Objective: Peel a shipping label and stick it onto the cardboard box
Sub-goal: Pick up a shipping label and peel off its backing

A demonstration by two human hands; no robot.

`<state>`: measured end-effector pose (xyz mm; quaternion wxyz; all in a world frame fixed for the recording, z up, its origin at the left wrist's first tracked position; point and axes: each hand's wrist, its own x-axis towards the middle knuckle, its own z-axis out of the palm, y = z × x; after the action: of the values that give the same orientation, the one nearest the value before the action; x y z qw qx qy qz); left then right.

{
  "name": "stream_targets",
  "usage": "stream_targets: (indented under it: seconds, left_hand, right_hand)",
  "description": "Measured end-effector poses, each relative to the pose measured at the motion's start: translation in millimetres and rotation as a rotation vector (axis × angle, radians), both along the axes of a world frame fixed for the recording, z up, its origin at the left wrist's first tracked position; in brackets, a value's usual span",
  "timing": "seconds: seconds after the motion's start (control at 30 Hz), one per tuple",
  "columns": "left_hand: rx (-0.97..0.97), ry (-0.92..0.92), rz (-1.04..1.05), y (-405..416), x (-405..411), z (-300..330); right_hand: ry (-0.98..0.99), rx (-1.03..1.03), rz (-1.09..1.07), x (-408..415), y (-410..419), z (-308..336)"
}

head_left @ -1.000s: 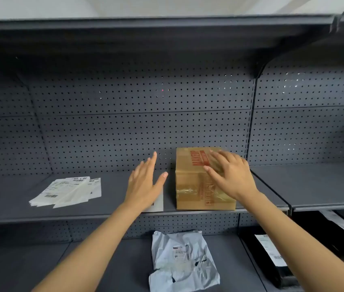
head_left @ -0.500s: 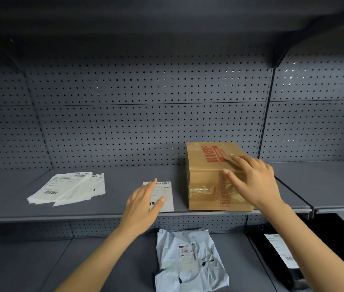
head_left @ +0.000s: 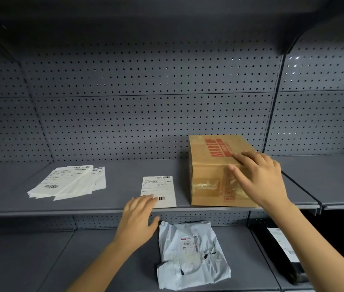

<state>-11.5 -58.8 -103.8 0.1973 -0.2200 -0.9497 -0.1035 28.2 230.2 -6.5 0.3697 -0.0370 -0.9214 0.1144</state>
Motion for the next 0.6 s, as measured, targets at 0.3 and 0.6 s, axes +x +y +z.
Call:
stream_targets:
  seconds: [0.3,0.6]
  left_hand:
    - [0.113,0.223,-0.042,2.8,10.0,-4.9]
    - [0.095,0.355,-0.071,7.7,21.4,1.6]
  right_hand:
    - [-0.065,0.013,0.035,4.0,5.0,4.0]
    - [-0.075,0.011,0.079,4.5,8.2,5.6]
